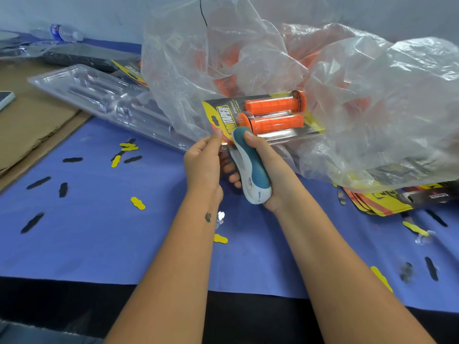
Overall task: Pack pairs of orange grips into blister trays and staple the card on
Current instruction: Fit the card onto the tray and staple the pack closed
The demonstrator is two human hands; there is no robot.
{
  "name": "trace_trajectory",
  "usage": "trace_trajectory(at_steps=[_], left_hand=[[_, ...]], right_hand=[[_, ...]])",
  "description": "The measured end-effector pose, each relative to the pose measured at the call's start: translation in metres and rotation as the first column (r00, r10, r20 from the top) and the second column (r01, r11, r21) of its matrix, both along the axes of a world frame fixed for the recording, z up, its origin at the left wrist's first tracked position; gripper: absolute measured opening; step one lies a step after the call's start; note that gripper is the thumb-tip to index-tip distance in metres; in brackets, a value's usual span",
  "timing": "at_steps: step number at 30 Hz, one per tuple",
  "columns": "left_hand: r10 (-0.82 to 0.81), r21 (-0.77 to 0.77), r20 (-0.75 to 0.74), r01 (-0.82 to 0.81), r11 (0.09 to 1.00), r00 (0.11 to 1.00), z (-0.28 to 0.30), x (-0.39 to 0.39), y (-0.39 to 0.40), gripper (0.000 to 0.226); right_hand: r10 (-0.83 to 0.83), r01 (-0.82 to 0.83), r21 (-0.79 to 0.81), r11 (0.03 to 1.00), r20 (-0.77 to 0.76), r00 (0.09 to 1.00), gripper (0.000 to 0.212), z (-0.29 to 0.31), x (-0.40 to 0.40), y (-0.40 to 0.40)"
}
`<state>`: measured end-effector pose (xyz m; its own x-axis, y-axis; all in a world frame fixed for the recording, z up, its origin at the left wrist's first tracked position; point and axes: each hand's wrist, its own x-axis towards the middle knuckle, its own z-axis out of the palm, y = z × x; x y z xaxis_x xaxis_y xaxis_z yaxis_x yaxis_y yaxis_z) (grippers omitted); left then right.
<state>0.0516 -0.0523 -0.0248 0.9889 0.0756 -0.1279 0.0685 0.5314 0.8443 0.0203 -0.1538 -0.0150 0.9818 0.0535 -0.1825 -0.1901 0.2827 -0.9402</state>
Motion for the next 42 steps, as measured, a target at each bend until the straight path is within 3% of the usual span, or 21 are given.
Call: trace_trajectory(at_steps=[3, 8, 12, 22, 30, 33, 39, 42], left_hand=[[-0.05, 0.027, -0.023, 0.051, 0.998, 0.998, 0.002, -0.005, -0.006, 0.029], [-0.089, 0.119, -0.14, 0.106, 0.987, 0.986, 0.005, -0.011, -0.015, 0.037], [-0.137, 0.061, -0.148, 0.147, 0.987, 0.979, 0.011, -0.014, -0.018, 0.04], [-0.083, 0.114, -0.126, 0.098, 0.989, 0.989, 0.007, -0.012, -0.018, 0.039], [-0.073, 0.079, -0.105, 0.081, 0.994, 0.992, 0.004, -0.013, -0.02, 0.034], [-0.109, 0.018, -0.085, 0.111, 0.994, 0.99, 0.008, -0.015, -0.022, 0.045], [-0.114, 0.047, -0.05, 0.117, 0.992, 0.992, 0.006, -0.015, -0.023, 0.036], [-0.109, -0.001, -0.059, 0.109, 0.994, 0.992, 0.005, -0.015, -0.022, 0.027]], right_hand=[[-0.004, 0.004, 0.01, 1.0, 0.014, 1.0, 0.046, -0.001, 0.0, 0.0], [-0.029, 0.021, 0.109, 0.994, 0.073, 0.997, 0.022, -0.004, 0.0, 0.003], [-0.052, 0.045, 0.109, 0.993, 0.058, 0.997, 0.028, -0.007, 0.002, 0.002], [0.011, -0.01, 0.012, 1.0, -0.038, 0.999, 0.049, -0.003, 0.006, 0.0], [-0.023, 0.027, 0.104, 0.994, -0.036, 0.999, 0.041, -0.008, 0.01, 0.002], [-0.041, 0.042, 0.143, 0.989, -0.009, 0.999, 0.038, -0.01, 0.013, 0.003], [-0.094, 0.099, 0.054, 0.994, -0.092, 0.991, 0.083, -0.016, 0.022, 0.005], [-0.131, 0.132, 0.014, 0.991, -0.075, 0.989, 0.063, -0.017, 0.021, 0.005]])
